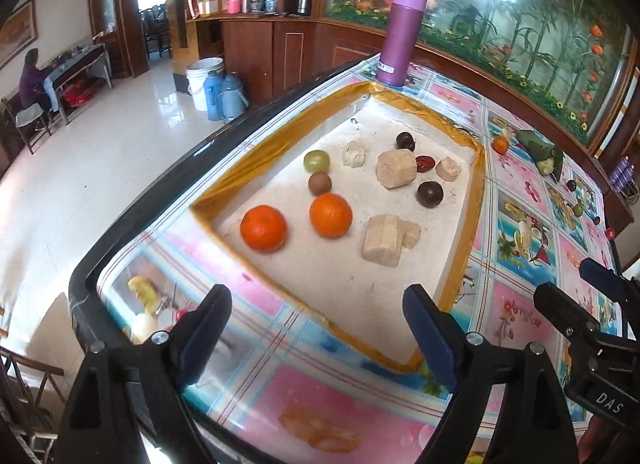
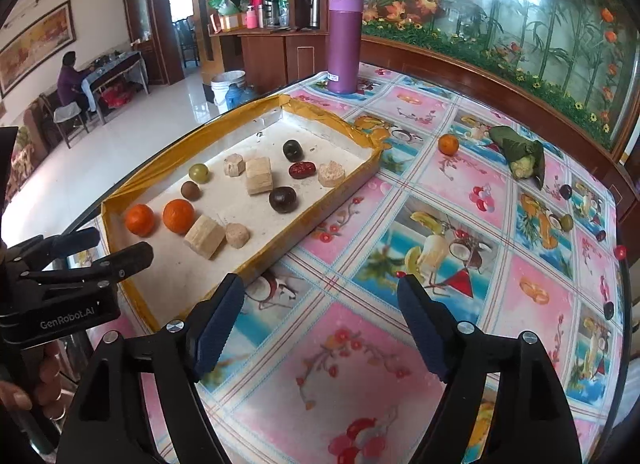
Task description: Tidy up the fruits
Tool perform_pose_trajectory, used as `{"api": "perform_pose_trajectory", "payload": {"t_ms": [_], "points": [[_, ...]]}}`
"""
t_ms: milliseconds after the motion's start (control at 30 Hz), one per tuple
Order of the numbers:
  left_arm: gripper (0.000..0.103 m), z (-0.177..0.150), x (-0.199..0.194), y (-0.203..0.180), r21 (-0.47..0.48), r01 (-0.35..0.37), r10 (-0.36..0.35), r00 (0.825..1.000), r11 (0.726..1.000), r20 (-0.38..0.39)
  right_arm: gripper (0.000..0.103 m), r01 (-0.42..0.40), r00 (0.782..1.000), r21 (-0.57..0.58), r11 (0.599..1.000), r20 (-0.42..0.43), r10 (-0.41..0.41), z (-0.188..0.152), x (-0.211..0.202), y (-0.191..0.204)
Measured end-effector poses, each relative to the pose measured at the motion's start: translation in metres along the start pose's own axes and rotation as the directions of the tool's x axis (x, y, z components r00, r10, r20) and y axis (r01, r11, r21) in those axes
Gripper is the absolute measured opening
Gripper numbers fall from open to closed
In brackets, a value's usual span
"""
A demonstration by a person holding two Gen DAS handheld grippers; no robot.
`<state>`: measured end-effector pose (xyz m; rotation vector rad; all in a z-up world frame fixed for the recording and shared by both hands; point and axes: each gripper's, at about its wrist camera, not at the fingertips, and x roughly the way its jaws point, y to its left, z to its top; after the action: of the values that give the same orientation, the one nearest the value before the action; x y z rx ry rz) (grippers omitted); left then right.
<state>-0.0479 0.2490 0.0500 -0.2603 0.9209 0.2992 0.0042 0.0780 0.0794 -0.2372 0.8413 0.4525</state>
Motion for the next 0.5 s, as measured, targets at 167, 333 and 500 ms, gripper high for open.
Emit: {"api": "perform_pose_trajectory", "payload": {"t_ms": [167,333,500], "points": [[0.092,-0.017,-0.014,0.002,0.011,-0.027,0.027,1.000,1.000,0.008,0.100,0.029,1.000,0.023,0.999,0.012,-0.029,-0.019,-0.016,0.006],[0.092,-0.024,-0.020,0.005,0.063,0.009,-0.010,1.000,0.998,0.027,0.101,0.042,0.999,0.065,0.997,0.009,-0.043,-0.038,-0.022,0.021],[0.092,-0.025,-0.027,0.012,0.112,0.004,-0.013,0.997,0.994,0.080,0.101,0.079,0.996,0.124,0.989,0.040,-0.084,-0.052,-0.031,0.032]]}}
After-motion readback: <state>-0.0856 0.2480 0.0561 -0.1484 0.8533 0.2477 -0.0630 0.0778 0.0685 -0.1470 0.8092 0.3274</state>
